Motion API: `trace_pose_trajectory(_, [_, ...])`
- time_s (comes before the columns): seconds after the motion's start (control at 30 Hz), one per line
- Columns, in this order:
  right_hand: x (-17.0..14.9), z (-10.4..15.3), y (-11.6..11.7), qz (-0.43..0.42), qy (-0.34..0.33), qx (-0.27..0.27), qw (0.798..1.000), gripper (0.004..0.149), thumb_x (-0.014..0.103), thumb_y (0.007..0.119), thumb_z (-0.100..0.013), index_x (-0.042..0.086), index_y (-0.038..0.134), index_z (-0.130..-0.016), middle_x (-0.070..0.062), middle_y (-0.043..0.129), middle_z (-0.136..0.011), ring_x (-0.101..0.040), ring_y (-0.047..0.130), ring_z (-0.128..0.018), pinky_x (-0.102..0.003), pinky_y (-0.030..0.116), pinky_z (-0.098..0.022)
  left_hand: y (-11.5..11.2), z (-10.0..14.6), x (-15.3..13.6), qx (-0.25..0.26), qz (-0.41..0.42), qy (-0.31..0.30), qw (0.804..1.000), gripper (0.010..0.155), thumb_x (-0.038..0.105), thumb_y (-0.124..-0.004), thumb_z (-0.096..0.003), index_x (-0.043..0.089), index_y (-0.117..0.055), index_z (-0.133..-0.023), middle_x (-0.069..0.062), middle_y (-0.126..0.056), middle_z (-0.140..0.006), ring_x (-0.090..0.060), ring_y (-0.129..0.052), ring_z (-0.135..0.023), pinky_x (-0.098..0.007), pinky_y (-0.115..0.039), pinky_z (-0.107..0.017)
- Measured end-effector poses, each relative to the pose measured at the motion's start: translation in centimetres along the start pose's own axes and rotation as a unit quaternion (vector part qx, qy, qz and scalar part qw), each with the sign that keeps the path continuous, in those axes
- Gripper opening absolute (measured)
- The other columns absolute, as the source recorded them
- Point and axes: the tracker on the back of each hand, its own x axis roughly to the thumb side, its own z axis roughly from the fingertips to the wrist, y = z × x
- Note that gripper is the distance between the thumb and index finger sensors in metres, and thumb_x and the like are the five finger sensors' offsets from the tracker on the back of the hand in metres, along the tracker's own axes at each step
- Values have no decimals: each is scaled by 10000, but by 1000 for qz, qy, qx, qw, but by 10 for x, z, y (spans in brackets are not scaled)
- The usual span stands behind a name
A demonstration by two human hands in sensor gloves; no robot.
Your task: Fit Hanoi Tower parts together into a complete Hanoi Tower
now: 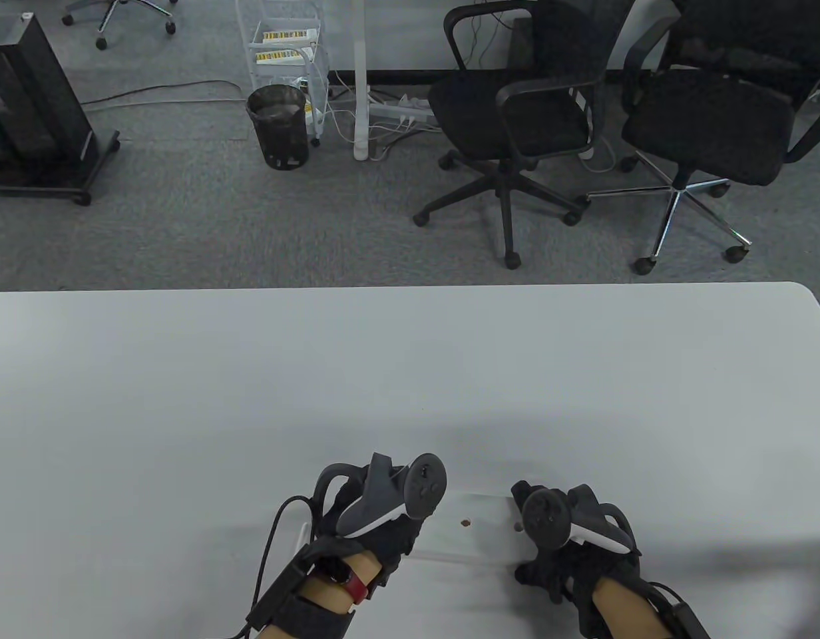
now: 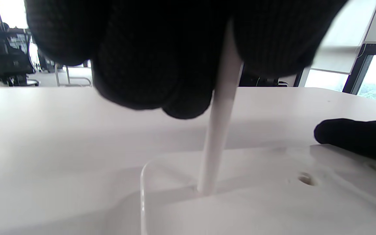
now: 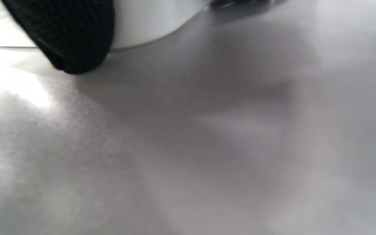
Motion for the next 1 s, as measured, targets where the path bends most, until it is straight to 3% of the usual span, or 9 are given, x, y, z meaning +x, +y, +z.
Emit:
trace_pose_trajectory(0.1, [0,0,0,-1,-1,0,1000,1118,463,866,-333,165,-8,-963,-237,132,-1071,-503,235,-979,-657,303,-709,4,7,-14,1,63,12,998,671,563,-791,-400,142,-830,-921,-135,-1004,-765,-352,-1035,-507,-489,-827,-454])
trace_pose_trajectory(0.2, [0,0,0,-1,0,0,1000,1117,463,865,-334,165,-8,-963,-238,133,-1071,-503,235,-980,-657,304,-709,12,12,-33,6,90,30,995,668,564,-769,-414,142,-825,-928,-147,-992,-782,-368,-1026,-525,-498,-818,-461])
trace_pose_trajectory(0.43, [0,0,0,-1,1,-1,1000,1118,465,865,-333,164,-9,-963,-239,133,-1071,-503,235,-980,-658,305,-708,21,22,-77,21,60,101,993,617,511,-794,-435,147,-819,-933,-141,-983,-791,-368,-1019,-542,-497,-814,-470])
trace_pose_trajectory(0.77, [0,0,0,-1,2,-2,1000,1115,465,862,-334,164,-9,-962,-240,134,-1070,-503,237,-979,-658,306,-707,-29,20,-110,-76,-35,198,977,584,431,-849,-432,161,-792,-946,-119,-971,-795,-346,-1013,-552,-485,-813,-478])
trace_pose_trajectory(1.0, [0,0,0,-1,2,-2,1000,1117,465,863,-332,164,-8,-962,-240,133,-1070,-502,237,-980,-659,304,-707,-59,18,-117,-111,-72,221,966,611,432,-861,-426,167,-760,-967,-111,-958,-806,-335,-1009,-558,-476,-815,-481])
